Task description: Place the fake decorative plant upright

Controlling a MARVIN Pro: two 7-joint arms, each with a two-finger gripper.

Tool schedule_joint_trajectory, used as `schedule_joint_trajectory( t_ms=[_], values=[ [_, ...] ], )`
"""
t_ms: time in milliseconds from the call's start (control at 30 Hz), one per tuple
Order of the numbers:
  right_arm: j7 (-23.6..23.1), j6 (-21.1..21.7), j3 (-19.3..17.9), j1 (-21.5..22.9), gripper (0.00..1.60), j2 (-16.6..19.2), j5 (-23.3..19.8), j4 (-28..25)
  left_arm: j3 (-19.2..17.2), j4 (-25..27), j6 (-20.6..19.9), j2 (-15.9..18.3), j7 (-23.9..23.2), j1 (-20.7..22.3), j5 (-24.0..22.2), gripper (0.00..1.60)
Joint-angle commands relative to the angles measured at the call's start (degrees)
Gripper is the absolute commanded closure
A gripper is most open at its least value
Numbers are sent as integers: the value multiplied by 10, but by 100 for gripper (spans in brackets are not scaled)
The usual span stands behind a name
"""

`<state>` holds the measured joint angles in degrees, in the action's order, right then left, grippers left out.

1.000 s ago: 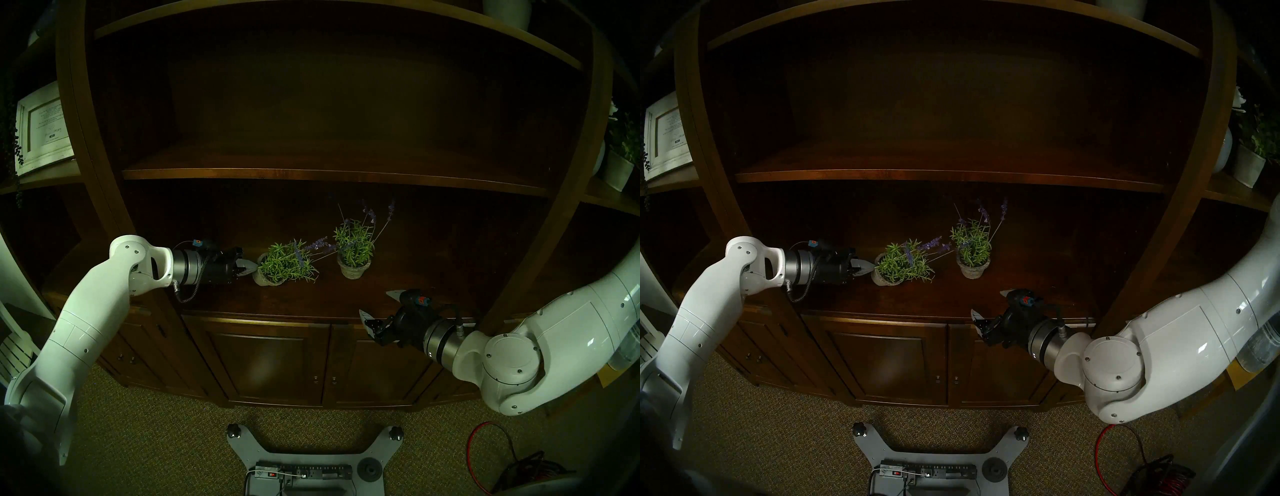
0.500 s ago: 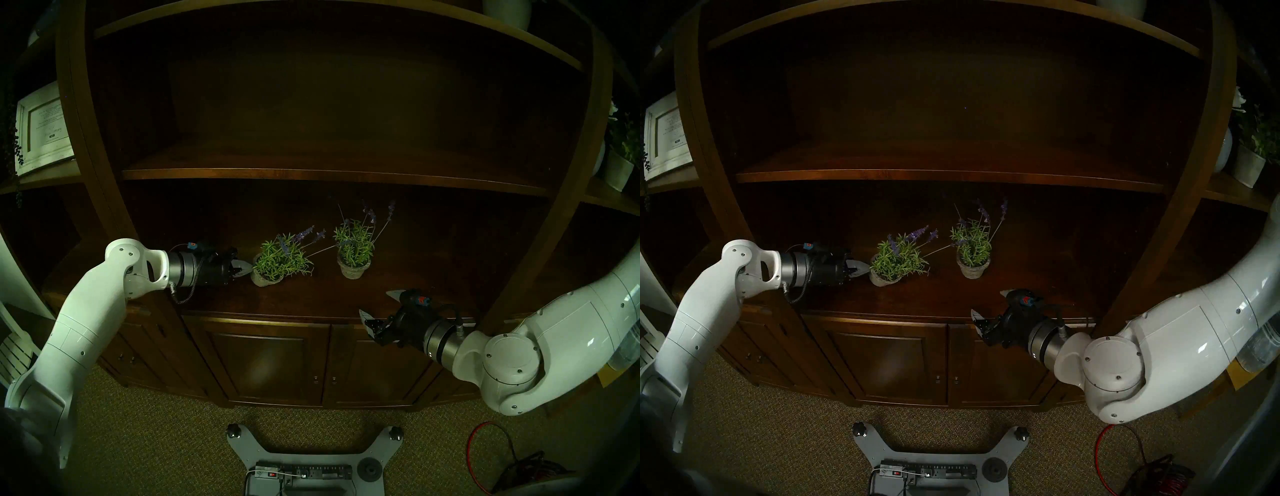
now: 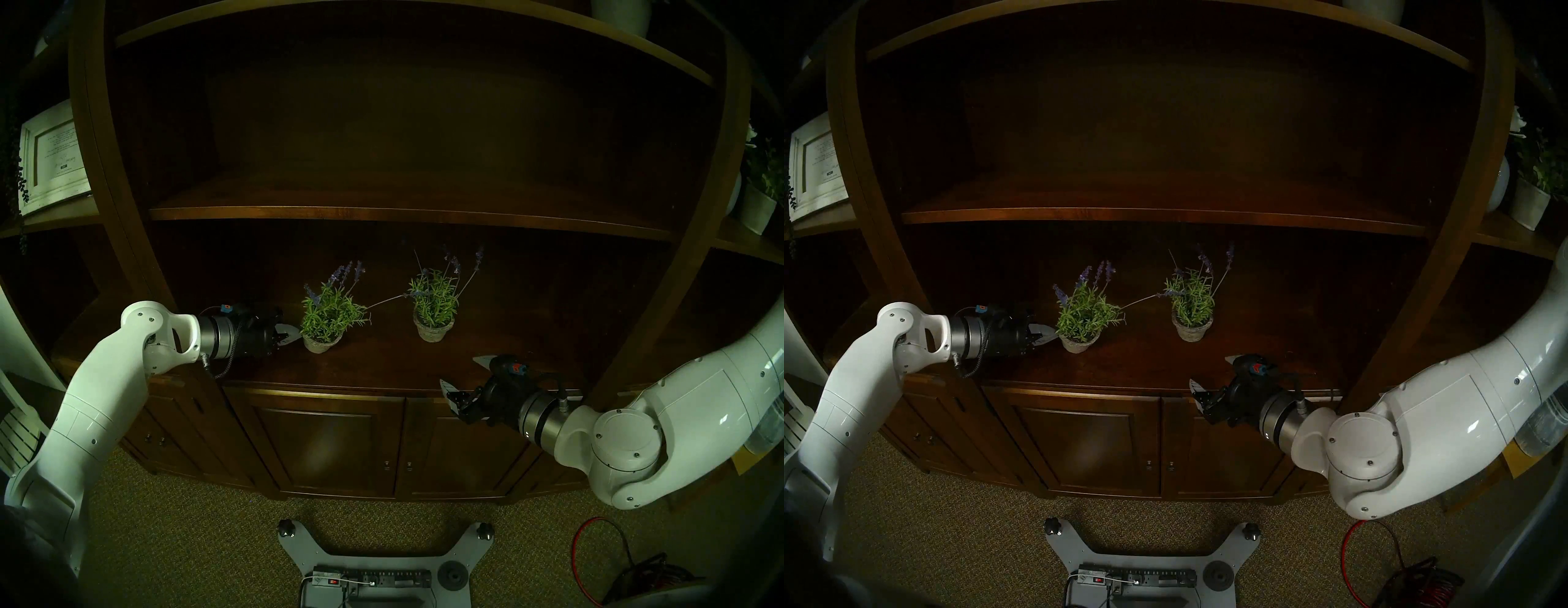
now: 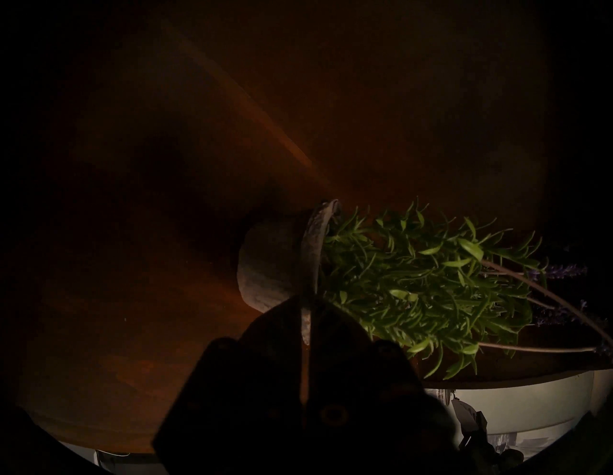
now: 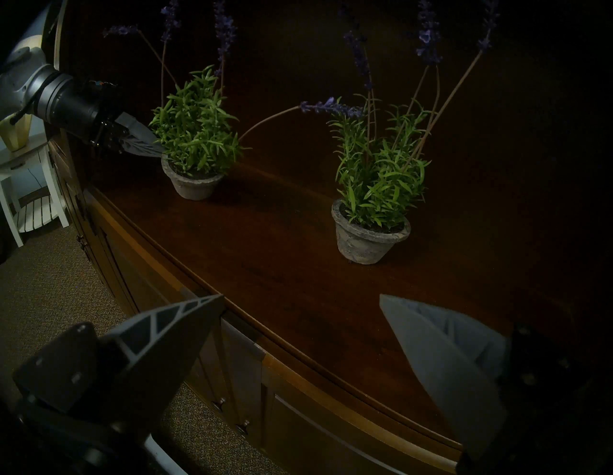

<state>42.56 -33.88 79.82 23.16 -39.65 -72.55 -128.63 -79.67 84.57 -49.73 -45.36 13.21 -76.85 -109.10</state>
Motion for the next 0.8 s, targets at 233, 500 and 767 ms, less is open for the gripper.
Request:
schedule_joint_trajectory(
  t_ms=[233,500,767],
  values=[
    [-1,-5,-9,8,0,-1,6,1,-3,9,4,1,0,8,0,160],
    [-1,-5,-9,8,0,-1,6,1,-1,12,14,-1,28,10,-10,160],
    [-1,-5,-9,8,0,-1,6,1,-1,10,18,-6,53,11,-18,160]
  ],
)
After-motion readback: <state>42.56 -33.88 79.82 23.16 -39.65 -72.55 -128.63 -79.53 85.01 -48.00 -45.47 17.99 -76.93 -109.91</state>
